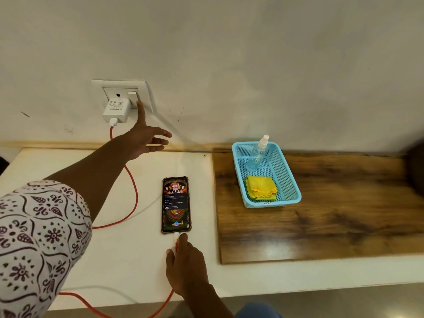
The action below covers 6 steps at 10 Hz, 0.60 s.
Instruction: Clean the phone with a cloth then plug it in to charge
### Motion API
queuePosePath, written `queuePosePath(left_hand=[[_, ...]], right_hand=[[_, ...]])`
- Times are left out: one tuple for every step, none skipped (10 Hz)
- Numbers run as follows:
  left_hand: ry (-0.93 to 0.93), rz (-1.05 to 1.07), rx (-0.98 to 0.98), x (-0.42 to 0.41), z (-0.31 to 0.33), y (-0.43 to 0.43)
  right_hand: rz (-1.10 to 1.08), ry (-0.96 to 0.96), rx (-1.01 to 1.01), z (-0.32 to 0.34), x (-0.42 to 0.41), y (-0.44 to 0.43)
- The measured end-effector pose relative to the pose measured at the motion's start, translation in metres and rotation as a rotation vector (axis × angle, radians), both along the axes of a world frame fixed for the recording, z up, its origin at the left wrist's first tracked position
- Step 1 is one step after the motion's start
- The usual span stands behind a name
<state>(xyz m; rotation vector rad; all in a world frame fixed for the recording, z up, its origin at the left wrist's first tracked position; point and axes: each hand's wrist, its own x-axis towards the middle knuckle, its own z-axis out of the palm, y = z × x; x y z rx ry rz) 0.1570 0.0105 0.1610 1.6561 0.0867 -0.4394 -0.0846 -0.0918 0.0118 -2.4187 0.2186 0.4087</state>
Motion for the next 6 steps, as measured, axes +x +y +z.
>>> queuePosePath(left_hand=[[0.016, 0.044, 0.072, -0.001, 0.01, 0.001], [-0.023, 0.116, 0.124, -0.008, 0.02, 0.002], [-0.195, 0.174, 0.118, -0.056, 0.03, -0.003], [-0.274, 0.185, 0.137, -0.121, 0.013, -0.005], [-0.193, 0.114, 0.394, -0.245, -0.045, 0.011], [0.052, 0.208, 0.31, -0.293, -0.065, 0.017]], right_hand=[[-0.001, 0.002, -0.002, 0.0, 0.0, 0.001], [0.003, 0.016, -0.005, 0.001, 0.001, 0.001], [0.035, 0.056, -0.025, 0.004, 0.0, 0.001], [0.029, 0.084, 0.001, 0.01, 0.0, 0.0], [0.042, 0.157, 0.056, 0.024, 0.0, -0.007], [0.042, 0.227, 0.145, 0.034, -0.006, -0.016]])
